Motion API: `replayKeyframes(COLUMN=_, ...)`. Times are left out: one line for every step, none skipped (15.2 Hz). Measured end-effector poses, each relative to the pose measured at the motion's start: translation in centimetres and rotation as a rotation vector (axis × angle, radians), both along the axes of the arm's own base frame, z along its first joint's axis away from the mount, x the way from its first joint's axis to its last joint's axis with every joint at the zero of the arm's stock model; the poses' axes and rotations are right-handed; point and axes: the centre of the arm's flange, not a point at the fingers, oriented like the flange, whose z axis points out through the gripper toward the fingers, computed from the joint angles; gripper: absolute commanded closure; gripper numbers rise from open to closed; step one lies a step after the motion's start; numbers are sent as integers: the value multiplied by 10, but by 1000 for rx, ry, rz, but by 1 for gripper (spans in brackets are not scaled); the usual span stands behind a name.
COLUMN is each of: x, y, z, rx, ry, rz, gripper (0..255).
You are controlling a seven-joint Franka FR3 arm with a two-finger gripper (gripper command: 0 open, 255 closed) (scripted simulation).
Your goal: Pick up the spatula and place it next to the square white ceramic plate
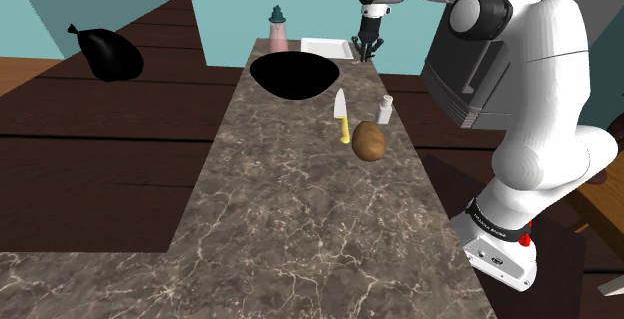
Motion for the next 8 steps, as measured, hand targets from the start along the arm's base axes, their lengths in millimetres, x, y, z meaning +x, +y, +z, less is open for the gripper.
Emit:
replayKeyframes(x=-1, y=1, z=-5, rx=0, ry=0, rz=0, gripper=255)
replayKeyframes(x=-2, y=1, z=-10, rx=0, ry=0, rz=0, gripper=255)
replayKeyframes(x=0, y=1, z=-15, rx=0, ry=0, rz=0, gripper=255)
replayKeyframes(x=-1, y=1, z=-21, rx=0, ry=0, rz=0, gripper=255)
replayKeyframes(x=0, y=1, z=-26, rx=0, ry=0, rz=0, gripper=255)
replayKeyframes(x=0, y=1, z=-31, rx=0, ry=0, rz=0, gripper=255)
replayKeyframes(x=0, y=1, z=-37, rx=0, ry=0, rz=0, gripper=255)
replayKeyframes(x=-1, y=1, z=-43, rx=0, ry=0, rz=0, gripper=255)
